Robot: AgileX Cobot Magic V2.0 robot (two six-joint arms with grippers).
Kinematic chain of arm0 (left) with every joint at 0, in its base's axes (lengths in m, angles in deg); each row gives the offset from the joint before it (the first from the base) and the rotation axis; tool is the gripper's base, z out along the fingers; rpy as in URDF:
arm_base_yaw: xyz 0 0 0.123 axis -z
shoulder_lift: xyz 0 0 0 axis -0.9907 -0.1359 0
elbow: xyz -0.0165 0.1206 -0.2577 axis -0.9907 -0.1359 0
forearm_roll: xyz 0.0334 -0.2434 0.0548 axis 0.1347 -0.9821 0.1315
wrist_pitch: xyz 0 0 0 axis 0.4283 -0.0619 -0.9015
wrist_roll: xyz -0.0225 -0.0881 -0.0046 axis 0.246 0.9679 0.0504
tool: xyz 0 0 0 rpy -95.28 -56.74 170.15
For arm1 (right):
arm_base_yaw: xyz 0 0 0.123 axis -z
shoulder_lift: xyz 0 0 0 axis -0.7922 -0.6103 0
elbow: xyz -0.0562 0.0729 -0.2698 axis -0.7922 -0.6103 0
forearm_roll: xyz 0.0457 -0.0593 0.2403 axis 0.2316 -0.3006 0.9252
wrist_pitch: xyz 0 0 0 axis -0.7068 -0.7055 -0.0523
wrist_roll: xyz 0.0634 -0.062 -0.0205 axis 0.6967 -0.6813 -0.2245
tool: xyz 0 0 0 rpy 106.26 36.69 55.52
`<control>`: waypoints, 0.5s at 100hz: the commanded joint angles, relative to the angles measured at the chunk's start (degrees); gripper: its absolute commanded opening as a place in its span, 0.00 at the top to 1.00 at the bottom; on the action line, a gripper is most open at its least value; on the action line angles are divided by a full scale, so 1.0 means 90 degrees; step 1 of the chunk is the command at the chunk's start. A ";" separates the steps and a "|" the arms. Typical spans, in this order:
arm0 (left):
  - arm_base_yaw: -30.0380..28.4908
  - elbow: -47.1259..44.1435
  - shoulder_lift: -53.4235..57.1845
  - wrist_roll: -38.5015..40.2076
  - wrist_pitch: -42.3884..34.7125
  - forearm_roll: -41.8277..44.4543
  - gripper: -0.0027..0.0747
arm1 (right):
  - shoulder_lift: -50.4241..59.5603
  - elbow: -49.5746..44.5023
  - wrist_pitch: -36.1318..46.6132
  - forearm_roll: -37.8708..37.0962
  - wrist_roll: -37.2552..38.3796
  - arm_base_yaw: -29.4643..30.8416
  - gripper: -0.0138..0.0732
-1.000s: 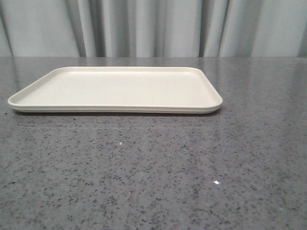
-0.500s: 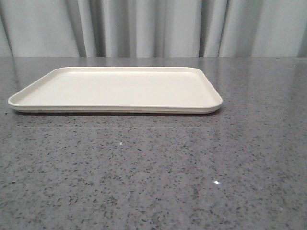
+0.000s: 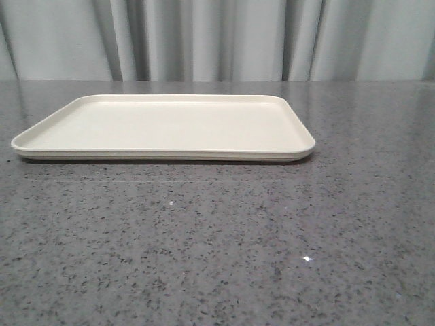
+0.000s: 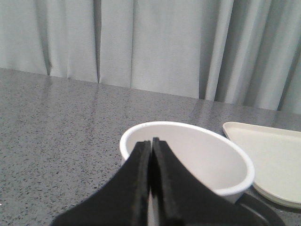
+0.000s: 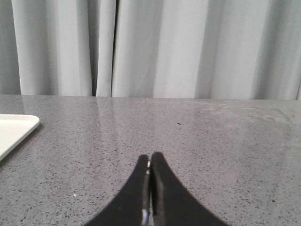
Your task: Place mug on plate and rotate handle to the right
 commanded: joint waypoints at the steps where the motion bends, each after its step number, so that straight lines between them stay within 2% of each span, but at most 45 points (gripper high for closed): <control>1: 0.0041 -0.0066 0.0192 -0.0013 -0.0518 0.0164 0.99 | 0.0131 -0.0001 0.0353 0.0021 -0.0045 0.0044 0.91; 50: 0.0041 -0.0066 0.0192 -0.0013 -0.0518 0.0378 0.99 | 0.0131 0.0004 0.0404 0.0021 -0.0045 0.0044 0.91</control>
